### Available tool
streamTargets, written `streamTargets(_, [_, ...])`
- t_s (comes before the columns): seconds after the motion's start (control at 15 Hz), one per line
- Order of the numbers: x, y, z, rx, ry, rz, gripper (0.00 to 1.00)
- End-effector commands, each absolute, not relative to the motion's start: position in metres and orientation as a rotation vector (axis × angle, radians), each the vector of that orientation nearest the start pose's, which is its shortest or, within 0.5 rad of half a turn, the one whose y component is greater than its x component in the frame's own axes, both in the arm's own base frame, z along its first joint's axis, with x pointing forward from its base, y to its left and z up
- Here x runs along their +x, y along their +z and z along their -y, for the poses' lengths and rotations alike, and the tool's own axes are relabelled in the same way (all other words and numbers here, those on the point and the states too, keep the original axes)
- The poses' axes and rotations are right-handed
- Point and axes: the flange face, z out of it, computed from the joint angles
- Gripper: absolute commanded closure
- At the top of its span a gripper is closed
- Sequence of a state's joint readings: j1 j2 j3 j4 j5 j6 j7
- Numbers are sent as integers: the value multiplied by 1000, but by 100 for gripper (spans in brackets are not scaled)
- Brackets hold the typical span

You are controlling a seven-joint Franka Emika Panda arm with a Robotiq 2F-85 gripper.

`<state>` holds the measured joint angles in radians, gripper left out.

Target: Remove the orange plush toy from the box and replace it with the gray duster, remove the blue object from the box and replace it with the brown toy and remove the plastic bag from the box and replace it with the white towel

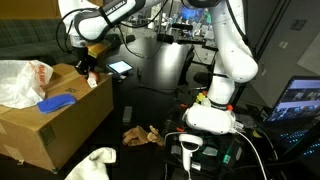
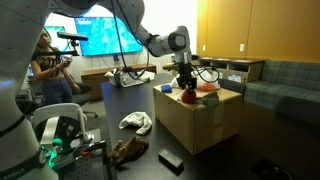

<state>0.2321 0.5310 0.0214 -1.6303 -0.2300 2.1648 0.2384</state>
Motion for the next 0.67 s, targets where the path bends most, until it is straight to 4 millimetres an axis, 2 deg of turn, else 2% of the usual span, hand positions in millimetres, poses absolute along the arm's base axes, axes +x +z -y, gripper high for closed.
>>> streamTargets(0.0, [670,317,-157,-3344,-110,184,88])
streamTargets(0.13, [671,317,-155,-3354,-116,168,99])
streamTargets(0.27, [667,321,-150,-3369,-135,147,96])
streamTargets(0.33, [666,322,-148,-3380,-143,136,99])
streamTargets(0.6, [639,341,-125,-3422,-183,123,96])
